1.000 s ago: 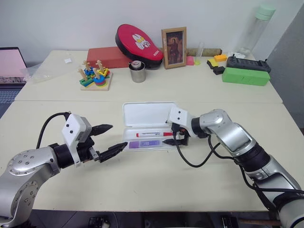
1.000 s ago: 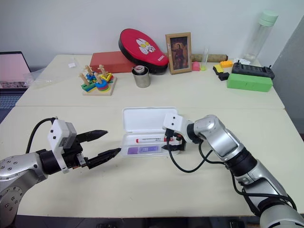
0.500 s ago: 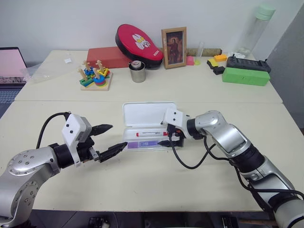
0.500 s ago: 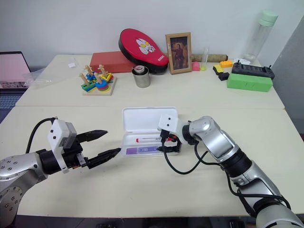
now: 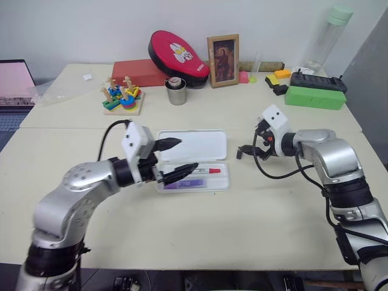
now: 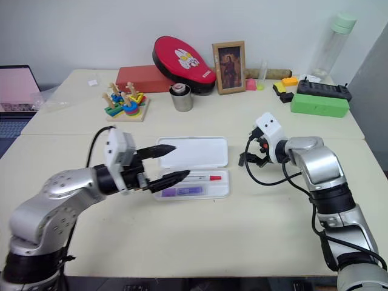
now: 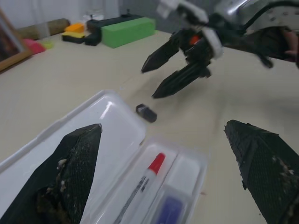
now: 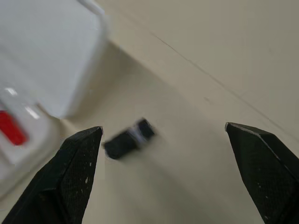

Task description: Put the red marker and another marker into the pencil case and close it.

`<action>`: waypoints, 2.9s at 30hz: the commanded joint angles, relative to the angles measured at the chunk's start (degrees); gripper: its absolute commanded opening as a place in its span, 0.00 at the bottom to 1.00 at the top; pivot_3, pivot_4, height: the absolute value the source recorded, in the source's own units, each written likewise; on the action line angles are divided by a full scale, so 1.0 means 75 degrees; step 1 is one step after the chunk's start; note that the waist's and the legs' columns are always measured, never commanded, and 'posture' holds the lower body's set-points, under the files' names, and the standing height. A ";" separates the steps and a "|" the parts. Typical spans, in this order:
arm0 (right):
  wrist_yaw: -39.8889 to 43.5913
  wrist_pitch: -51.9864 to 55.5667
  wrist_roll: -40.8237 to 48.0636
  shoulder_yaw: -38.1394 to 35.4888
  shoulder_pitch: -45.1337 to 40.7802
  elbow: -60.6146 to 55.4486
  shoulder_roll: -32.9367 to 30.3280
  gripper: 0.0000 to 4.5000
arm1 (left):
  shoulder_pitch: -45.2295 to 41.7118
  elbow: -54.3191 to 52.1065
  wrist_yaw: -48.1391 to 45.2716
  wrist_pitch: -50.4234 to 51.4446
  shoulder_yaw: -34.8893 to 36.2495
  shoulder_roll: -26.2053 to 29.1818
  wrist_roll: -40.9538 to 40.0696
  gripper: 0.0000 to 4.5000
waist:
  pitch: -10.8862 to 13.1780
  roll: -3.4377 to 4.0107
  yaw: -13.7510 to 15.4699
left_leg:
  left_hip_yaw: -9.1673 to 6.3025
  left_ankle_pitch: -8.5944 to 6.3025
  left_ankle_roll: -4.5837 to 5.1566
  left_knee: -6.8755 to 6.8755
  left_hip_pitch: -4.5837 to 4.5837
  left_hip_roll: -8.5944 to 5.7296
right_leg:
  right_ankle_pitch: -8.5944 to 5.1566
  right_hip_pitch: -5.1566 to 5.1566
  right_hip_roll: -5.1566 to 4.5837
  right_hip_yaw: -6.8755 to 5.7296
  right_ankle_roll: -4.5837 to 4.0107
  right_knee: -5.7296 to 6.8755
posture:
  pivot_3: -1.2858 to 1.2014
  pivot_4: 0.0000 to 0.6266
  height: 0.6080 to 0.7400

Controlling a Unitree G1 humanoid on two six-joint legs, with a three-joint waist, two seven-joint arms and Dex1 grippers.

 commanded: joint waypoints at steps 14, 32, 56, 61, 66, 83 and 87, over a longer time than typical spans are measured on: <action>-0.2160 0.1143 0.0064 -0.0581 0.0417 -0.0675 0.1649 0.98 | -0.0618 0.0572 -0.0469 -0.0357 -0.0161 0.0012 0.0230 1.00 | 0.0001 0.0002 -0.0138 | -0.0002 0.0000 0.0002 0.0001 -0.0004 0.0000 | 0.0000 -0.0004 0.0000 0.0000 0.0000 0.0007 | 0.52 0.24 1.00; -0.2419 0.0969 -0.0098 0.0031 0.0651 -0.0838 0.1715 0.45 | -0.0555 0.0533 -0.0506 -0.0382 -0.0052 0.0072 0.0290 1.00 | 0.0001 0.0002 -0.0140 | -0.0003 -0.0001 0.0003 0.0004 0.0003 0.0000 | 0.0000 0.0002 0.0000 0.0000 0.0000 0.0010 | 0.52 0.24 1.00; 0.2008 -0.1583 0.0849 0.0509 0.0978 -0.2045 -0.1880 0.00 | 0.0952 0.0344 -0.1096 -0.0463 0.0934 0.1240 0.0243 1.00 | 0.0004 0.0006 -0.0163 | 0.0000 -0.0003 0.0007 -0.0005 0.0001 0.0003 | -0.0002 0.0001 0.0000 -0.0001 0.0002 -0.0005 | 0.52 0.24 1.00; 0.2568 -0.1786 0.0852 0.1116 0.0823 -0.2357 -0.1698 0.00 | 0.1407 0.0180 -0.1222 -0.0428 0.1370 0.1567 0.0133 1.00 | 0.0004 0.0007 -0.0141 | 0.0002 -0.0003 0.0006 0.0004 0.0003 0.0003 | -0.0001 0.0003 0.0000 0.0003 0.0002 0.0005 | 0.52 0.24 1.00; 0.2372 -0.1447 0.0616 0.1782 0.0567 -0.2582 -0.1147 0.00 | 0.1726 -0.0098 -0.1149 -0.0345 0.1560 0.1638 0.0069 1.00 | 0.0004 0.0007 -0.0121 | 0.0001 -0.0003 0.0005 0.0007 0.0002 0.0002 | -0.0001 0.0007 0.0000 0.0002 0.0003 0.0000 | 0.52 0.24 1.00; 0.2134 -0.1345 0.0078 0.2235 0.0672 -0.2632 -0.0882 0.00 | 0.1673 -0.0492 -0.0644 -0.0105 0.1415 0.1508 -0.0217 1.00 | 0.0004 0.0006 -0.0061 | -0.0002 -0.0002 0.0005 0.0007 0.0001 0.0002 | 0.0000 0.0005 0.0000 -0.0001 0.0003 0.0002 | 0.52 0.24 1.00; 0.2192 -0.1340 0.0104 0.2221 0.0697 -0.2707 -0.0909 0.00 | 0.1612 -0.0463 -0.0635 -0.0115 0.1352 0.1502 -0.0209 1.00 | 0.0004 0.0006 -0.0060 | -0.0002 -0.0002 0.0005 0.0007 0.0001 0.0002 | -0.0001 0.0005 0.0000 -0.0002 0.0003 0.0002 | 0.52 0.24 1.00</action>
